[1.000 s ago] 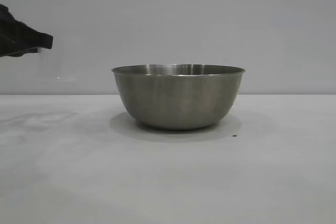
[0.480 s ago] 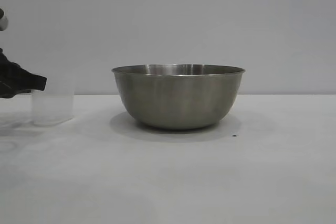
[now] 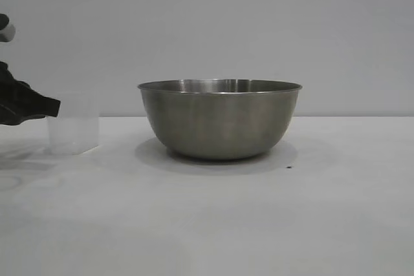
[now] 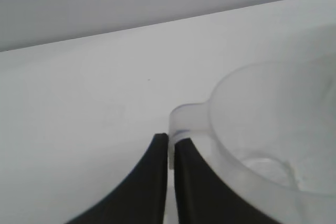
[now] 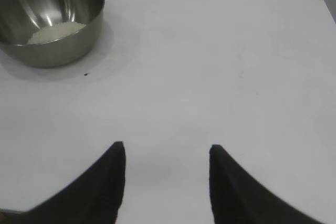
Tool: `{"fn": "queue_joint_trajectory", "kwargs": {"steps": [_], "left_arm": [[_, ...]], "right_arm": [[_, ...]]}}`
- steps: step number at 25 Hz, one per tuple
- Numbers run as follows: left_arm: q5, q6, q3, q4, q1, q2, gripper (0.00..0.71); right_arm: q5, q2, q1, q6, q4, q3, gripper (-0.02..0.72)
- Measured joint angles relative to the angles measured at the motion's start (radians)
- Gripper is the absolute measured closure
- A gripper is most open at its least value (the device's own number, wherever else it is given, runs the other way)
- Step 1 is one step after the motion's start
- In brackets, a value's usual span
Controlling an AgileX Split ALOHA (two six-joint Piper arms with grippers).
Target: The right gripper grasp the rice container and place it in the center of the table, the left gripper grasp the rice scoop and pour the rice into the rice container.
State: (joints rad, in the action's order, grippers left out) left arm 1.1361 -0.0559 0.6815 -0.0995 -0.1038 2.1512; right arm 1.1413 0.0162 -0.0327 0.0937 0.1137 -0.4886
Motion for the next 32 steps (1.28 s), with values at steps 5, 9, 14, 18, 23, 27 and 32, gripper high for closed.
{"fn": "queue_joint_trajectory", "kwargs": {"steps": [5, 9, 14, 18, 23, 27, 32], "left_arm": [[0.0, 0.0, 0.0, 0.0, 0.0, 0.0, 0.388], [0.0, 0.0, -0.038, 0.002, 0.0, -0.002, 0.347], [0.0, 0.0, -0.103, 0.006, 0.0, -0.043, 0.363], [0.0, 0.0, -0.155, 0.069, 0.0, -0.09, 0.363], [0.002, 0.0, -0.221, 0.235, 0.007, -0.144, 0.363], [0.002, -0.02, -0.258, 0.26, 0.018, -0.155, 0.363], [0.002, -0.094, -0.271, 0.274, 0.018, -0.157, 0.363]], "right_arm": [[0.0, 0.0, 0.0, 0.0, 0.0, 0.0, 0.388], [0.0, 0.0, 0.0, 0.0, 0.0, 0.0, 0.388], [0.0, 0.0, 0.0, 0.0, 0.0, 0.0, 0.388], [0.0, 0.0, 0.0, 0.0, 0.0, 0.0, 0.388], [0.0, 0.0, 0.0, 0.0, 0.0, 0.0, 0.388], [0.0, 0.0, 0.0, 0.0, 0.0, 0.0, 0.388], [0.0, 0.0, 0.0, 0.0, 0.0, 0.0, 0.388]]}}
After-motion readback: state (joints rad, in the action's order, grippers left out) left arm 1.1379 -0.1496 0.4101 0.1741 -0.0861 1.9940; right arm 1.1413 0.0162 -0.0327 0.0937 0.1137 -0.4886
